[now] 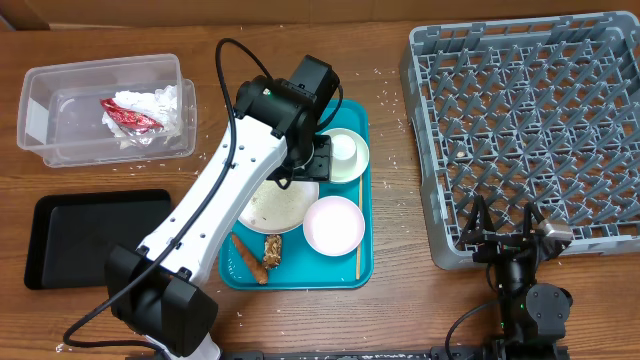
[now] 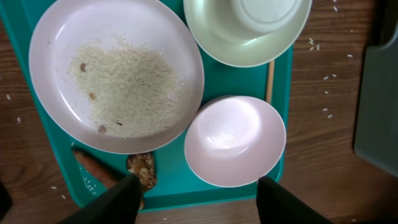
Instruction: Sort waste into correct bins and load items into the dishwasher
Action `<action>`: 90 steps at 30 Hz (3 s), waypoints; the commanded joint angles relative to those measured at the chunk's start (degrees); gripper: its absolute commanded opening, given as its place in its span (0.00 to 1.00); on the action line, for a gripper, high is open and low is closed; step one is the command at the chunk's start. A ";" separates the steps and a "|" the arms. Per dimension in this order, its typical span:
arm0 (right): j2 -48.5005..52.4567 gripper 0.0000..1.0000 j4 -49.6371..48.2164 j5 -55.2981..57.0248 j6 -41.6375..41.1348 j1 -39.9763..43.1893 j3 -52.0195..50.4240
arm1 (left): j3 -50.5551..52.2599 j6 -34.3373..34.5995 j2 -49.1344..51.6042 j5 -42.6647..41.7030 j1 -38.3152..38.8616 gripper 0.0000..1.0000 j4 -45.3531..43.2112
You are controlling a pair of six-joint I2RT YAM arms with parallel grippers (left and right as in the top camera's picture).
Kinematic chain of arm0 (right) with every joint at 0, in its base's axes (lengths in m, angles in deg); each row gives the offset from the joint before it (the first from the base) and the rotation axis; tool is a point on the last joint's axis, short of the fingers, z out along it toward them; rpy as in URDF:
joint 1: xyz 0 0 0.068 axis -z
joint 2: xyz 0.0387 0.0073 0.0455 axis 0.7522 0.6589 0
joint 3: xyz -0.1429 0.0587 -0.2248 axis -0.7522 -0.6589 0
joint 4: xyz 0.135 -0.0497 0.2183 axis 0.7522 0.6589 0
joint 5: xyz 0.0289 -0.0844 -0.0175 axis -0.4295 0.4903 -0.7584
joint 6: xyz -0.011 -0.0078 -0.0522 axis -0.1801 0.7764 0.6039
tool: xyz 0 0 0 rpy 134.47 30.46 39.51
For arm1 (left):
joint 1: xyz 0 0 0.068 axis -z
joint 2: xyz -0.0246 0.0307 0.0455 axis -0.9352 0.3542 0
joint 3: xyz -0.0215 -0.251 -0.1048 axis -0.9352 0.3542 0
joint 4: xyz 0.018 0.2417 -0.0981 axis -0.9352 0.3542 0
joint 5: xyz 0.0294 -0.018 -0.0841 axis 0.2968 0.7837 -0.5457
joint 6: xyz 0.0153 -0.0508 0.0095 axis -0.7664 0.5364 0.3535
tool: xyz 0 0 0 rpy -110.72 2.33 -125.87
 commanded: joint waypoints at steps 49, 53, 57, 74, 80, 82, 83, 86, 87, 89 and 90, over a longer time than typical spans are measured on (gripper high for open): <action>-0.55 1.00 -5.11 -18.34 -11.45 0.00 -0.57 | -3.89 11.76 0.07 4.11 -28.30 1.00 -1.29; -0.55 1.00 -19.32 -32.15 -31.50 0.00 -0.57 | -3.89 11.78 0.07 4.09 -28.30 1.00 -3.41; -0.55 1.00 -25.81 -29.24 -47.60 0.00 -0.57 | -3.89 11.76 0.07 4.09 -28.30 1.00 -3.37; 17.33 1.00 -24.17 -22.84 -30.12 0.07 31.47 | -3.89 11.76 0.07 8.44 -28.94 1.00 -4.11; 43.85 1.00 0.17 -36.96 -10.08 0.04 63.98 | -3.89 11.26 0.07 10.86 -29.57 1.00 -3.04; 50.90 1.00 7.72 -38.47 -7.15 -0.20 72.19 | -3.89 11.26 0.07 11.23 -29.57 1.00 -2.78; 54.40 1.00 11.65 -38.53 -5.44 -0.61 76.15 | -3.89 11.26 0.07 11.21 -29.57 1.00 -2.75; 68.74 1.00 27.80 -36.52 3.85 -5.20 91.43 | -3.89 11.28 0.07 11.21 -29.57 1.00 -2.78; 72.17 1.00 31.58 -33.99 5.18 -7.08 94.60 | -3.89 11.28 0.07 11.21 -29.57 1.00 -2.80; 77.70 1.00 37.81 -28.06 6.99 -10.67 99.21 | -3.89 11.28 0.07 11.21 -29.57 1.00 -2.80; 80.63 1.00 40.87 -24.11 8.02 -12.76 101.24 | -3.89 11.28 0.07 11.21 -29.57 1.00 -2.80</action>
